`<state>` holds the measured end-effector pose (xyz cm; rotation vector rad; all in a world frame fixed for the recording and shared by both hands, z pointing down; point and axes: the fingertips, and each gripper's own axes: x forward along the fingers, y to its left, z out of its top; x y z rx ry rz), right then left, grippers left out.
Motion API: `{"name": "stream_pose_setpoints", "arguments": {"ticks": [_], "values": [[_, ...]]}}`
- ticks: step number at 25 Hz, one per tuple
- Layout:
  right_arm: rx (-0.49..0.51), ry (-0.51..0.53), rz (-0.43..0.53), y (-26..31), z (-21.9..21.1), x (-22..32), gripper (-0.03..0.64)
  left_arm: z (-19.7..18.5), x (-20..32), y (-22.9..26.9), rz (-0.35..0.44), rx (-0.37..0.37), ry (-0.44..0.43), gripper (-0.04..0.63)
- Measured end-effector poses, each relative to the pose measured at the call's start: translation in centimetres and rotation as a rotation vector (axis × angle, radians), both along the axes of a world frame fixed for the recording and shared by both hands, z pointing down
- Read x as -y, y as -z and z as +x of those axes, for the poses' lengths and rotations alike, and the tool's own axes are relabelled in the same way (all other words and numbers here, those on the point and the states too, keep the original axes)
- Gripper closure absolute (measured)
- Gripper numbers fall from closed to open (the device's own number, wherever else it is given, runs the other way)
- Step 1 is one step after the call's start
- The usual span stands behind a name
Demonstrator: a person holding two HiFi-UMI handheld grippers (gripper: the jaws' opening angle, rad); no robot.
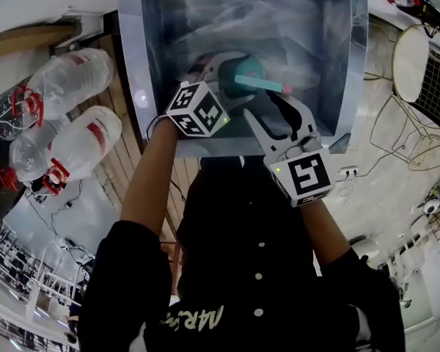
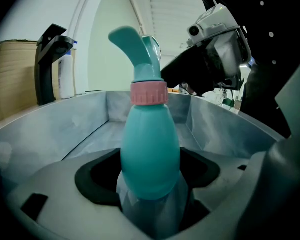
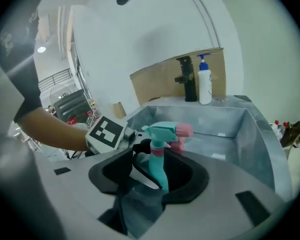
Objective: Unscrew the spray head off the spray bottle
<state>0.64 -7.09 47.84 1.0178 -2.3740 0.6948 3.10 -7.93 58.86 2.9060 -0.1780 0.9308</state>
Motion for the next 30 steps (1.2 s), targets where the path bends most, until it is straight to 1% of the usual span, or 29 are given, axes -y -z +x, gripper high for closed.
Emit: {"name": "stream_pose_setpoints", "arguments": {"ticks": [3, 6, 13, 19, 30], "values": [[-0.043, -0.054, -0.008, -0.3, 0.1, 0.3, 0.408, 0.1, 0.0, 0.0, -0.003, -0.003, 0.006, 0.216], [-0.080, -0.066, -0.002, -0.7, -0.2, 0.6, 0.397, 0.0, 0.1, 0.0, -0.003, -0.003, 0.008, 0.216], [-0.086, -0.084, 0.005, -1.0, -0.7, 1.1, 0.357, 0.1, 0.0, 0.0, 0.001, 0.001, 0.008, 0.216], [-0.090, -0.065, 0.019, -1.2, -1.4, 1.7, 0.341, 0.1, 0.1, 0.0, 0.003, 0.008, 0.008, 0.216], [-0.117, -0.042, 0.044, -1.5, -2.0, 2.7, 0.331, 0.2, 0.0, -0.1, 0.006, 0.020, 0.009, 0.216]]}}
